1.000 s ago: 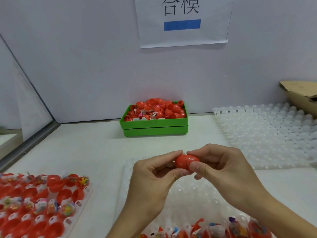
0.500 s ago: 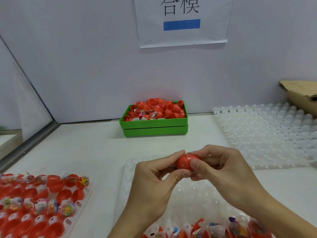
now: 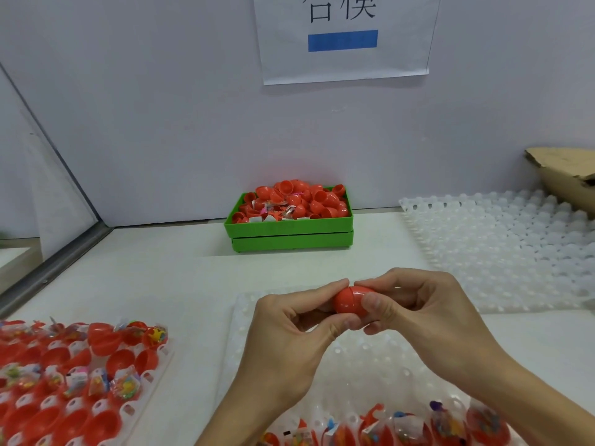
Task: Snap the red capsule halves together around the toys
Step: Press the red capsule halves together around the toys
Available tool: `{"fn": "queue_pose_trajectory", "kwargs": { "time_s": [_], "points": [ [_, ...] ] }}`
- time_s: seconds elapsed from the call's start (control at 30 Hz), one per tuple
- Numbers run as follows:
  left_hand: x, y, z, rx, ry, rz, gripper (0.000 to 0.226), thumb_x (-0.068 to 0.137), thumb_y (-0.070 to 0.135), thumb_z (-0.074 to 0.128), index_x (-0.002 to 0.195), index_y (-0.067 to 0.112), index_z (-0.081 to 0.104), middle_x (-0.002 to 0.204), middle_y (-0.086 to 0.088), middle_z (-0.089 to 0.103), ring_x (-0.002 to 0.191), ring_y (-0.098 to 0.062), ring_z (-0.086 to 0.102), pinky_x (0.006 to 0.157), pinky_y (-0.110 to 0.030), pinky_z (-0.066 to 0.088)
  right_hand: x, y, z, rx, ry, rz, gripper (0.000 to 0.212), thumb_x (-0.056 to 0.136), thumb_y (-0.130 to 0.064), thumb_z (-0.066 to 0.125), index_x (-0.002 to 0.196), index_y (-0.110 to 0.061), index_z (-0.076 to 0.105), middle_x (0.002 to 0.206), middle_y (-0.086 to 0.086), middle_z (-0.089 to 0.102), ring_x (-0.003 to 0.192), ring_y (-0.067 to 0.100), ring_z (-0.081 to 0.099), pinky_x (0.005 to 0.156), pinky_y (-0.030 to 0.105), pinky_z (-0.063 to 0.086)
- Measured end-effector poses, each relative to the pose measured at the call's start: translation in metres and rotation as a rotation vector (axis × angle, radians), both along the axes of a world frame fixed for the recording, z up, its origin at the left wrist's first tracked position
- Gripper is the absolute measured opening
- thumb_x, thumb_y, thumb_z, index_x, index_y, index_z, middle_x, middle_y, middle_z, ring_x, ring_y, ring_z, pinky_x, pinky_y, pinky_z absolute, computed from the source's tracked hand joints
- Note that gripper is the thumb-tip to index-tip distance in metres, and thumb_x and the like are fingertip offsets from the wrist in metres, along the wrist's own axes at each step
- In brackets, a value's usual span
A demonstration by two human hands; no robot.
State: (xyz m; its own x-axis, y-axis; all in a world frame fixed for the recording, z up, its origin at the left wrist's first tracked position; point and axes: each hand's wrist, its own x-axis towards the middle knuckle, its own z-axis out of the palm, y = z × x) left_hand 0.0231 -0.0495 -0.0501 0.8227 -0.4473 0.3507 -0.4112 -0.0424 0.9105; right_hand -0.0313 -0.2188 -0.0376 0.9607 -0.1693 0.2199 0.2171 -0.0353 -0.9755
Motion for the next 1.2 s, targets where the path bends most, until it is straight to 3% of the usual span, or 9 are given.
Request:
{"fn": "queue_pose_trajectory", "kwargs": {
  "time_s": [0.47, 0.63, 0.8, 0.97, 1.2],
  "points": [
    [-0.0029, -0.001, 0.0028, -0.053, -0.028, -0.03, 0.037, 0.064, 0.023, 0.078, 0.101, 0.026, 0.074, 0.095, 0.018, 0.074, 0.088, -0.003, 0.073, 0.079, -0.013, 0.055, -0.0023, 0.0019, -0.0001, -0.054, 0.028, -0.013, 0.027, 0.072, -0.023, 0.071, 0.091, -0.004, 0.073, 0.073, 0.01, 0.076, 0.065, 0.021, 0.075, 0.061, 0.021, 0.058],
    [-0.0023, -0.002, 0.0001, -0.006, -0.049, 0.012, 0.036, 0.07, 0.001, 0.083, 0.099, 0.02, 0.075, 0.095, 0.023, 0.071, 0.088, 0.0, 0.072, 0.078, -0.011, 0.054, -0.001, 0.0001, -0.0023, -0.062, 0.062, 0.002, 0.027, 0.072, -0.024, 0.072, 0.091, -0.004, 0.073, 0.075, 0.009, 0.077, 0.067, 0.023, 0.075, 0.062, 0.022, 0.059],
    [-0.0031, -0.0013, 0.0002, 0.062, -0.158, 0.11, 0.038, 0.072, -0.006, 0.079, 0.087, 0.029, 0.075, 0.094, 0.032, 0.065, 0.089, 0.006, 0.069, 0.078, -0.009, 0.052, -0.0007, 0.0011, -0.0046, -0.068, 0.083, 0.042, 0.025, 0.071, -0.022, 0.074, 0.087, -0.003, 0.072, 0.077, 0.01, 0.077, 0.07, 0.024, 0.076, 0.062, 0.024, 0.059],
    [-0.0036, -0.0021, 0.0, 0.024, -0.172, 0.151, 0.034, 0.07, -0.002, 0.08, 0.086, 0.028, 0.075, 0.076, 0.031, 0.068, 0.082, 0.006, 0.07, 0.073, -0.009, 0.053, -0.0009, 0.0044, -0.005, -0.015, 0.092, 0.075, 0.026, 0.078, -0.023, 0.068, 0.092, 0.0, 0.069, 0.075, 0.013, 0.076, 0.072, 0.026, 0.076, 0.063, 0.024, 0.06],
    [-0.0035, -0.003, -0.0014, -0.017, -0.177, 0.165, 0.036, 0.071, -0.002, 0.081, 0.089, 0.028, 0.074, 0.074, 0.03, 0.068, 0.084, 0.004, 0.071, 0.075, -0.01, 0.054, -0.0021, 0.0032, -0.0034, 0.027, 0.088, 0.068, 0.026, 0.075, -0.026, 0.071, 0.091, -0.006, 0.07, 0.078, 0.015, 0.077, 0.075, 0.028, 0.076, 0.066, 0.025, 0.06]
  ]
}}
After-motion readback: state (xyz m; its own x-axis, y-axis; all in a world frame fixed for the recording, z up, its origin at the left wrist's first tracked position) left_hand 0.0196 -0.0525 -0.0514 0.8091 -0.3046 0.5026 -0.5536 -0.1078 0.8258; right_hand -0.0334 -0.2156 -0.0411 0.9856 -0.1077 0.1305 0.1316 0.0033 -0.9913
